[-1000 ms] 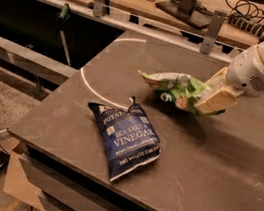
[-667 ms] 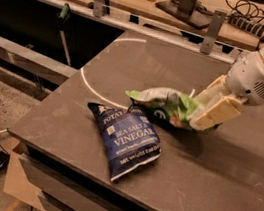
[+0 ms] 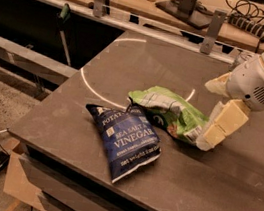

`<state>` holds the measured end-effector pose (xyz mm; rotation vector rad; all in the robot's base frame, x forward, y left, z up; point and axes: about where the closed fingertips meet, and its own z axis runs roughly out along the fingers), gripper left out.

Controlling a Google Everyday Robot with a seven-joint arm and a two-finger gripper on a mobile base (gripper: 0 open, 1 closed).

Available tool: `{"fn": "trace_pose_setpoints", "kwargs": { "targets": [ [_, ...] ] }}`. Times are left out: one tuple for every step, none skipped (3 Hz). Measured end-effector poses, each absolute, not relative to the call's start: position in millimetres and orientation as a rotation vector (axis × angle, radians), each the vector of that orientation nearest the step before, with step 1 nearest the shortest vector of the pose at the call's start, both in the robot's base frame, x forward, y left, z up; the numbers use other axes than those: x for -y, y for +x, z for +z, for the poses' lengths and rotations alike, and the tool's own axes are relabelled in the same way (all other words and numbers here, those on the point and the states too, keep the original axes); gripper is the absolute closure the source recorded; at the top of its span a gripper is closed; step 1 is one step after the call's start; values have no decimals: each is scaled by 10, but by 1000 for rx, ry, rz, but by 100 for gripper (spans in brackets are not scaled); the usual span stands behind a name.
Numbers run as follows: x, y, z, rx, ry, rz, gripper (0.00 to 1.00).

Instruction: Move green rice chip bag near blue chip bag

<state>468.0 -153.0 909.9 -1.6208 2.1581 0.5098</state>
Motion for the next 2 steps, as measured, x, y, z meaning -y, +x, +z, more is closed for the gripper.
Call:
{"fn": "trace_pose_setpoints", "kwargs": {
  "targets": [
    [1981,5050,9277,-2258,-1473,163,0],
    [2554,5342,9314,-2404,-1258,-94,0]
  ]
}}
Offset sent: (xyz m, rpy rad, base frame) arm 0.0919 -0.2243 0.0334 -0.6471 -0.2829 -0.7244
